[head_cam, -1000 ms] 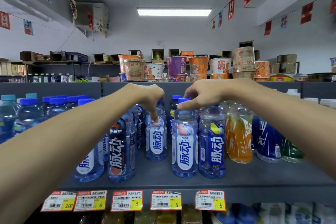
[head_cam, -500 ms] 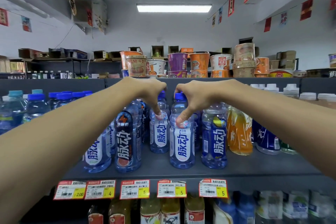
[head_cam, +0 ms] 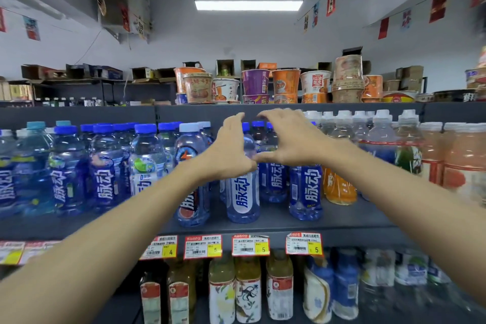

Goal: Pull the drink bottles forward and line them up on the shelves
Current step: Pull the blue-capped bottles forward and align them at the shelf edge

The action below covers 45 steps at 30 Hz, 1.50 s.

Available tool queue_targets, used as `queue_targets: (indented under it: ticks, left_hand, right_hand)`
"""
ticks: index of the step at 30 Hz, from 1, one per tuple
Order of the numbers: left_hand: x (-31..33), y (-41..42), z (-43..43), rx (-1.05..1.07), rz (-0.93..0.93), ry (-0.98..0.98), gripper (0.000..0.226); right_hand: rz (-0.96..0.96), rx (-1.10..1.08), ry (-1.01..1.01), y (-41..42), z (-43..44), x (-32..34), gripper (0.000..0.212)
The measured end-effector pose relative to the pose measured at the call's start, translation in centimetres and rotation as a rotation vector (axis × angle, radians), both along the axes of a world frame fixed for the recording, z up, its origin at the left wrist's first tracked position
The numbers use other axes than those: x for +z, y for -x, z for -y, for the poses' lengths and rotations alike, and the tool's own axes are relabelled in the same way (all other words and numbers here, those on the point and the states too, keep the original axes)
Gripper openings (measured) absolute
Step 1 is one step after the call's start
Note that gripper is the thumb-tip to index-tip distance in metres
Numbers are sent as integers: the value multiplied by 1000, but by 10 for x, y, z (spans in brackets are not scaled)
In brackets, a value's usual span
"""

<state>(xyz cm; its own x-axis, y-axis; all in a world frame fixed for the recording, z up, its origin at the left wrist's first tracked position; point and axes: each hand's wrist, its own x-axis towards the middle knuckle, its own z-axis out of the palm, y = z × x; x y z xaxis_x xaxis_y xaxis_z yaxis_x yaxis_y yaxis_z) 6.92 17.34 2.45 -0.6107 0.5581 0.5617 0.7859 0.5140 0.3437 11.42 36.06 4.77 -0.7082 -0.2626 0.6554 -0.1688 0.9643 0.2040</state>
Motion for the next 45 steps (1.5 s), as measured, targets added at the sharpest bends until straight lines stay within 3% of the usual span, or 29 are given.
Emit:
queue_targets:
  ticks: [5, 8, 12, 18, 26, 29, 31, 33, 38, 45]
  left_hand:
    - [-52, -5, -20, 59, -155, -276, 127]
    - [-79, -9, -25, 85, -214, -398, 127]
    - [-108, -14, -27, 117, -184, -445, 131]
    - [-127, -17, -31, 228, -45, -519, 123]
    - [-126, -20, -28, 247, 3, -487, 120]
    - [-124, -21, -22, 243, 88, -455, 122]
    - [-122, -20, -17, 247, 144, -436, 117]
    - [-123, -20, -14, 251, 129, -418, 106]
    - [-124, -23, -10, 232, 130, -428, 91]
    - [-131, -25, -4, 212, 102, -412, 95]
  right_hand:
    - [-298, -36, 243, -25, -36, -74, 99]
    - [-257, -83, 457, -27, -39, -109, 109]
    - [-249, 8, 707, -25, -34, -133, 116]
    - [-184, 69, 702, -23, -24, -142, 119]
    - [-139, 147, 723, -18, -16, -142, 120]
    - [-17, 212, 875, -20, -28, -145, 121]
    - [131, 172, 872, -20, -36, -148, 115]
    - [217, 118, 822, -19, -39, -150, 105]
    - [207, 91, 832, -16, -28, -149, 99]
    - [220, 131, 862, -14, -20, -152, 105]
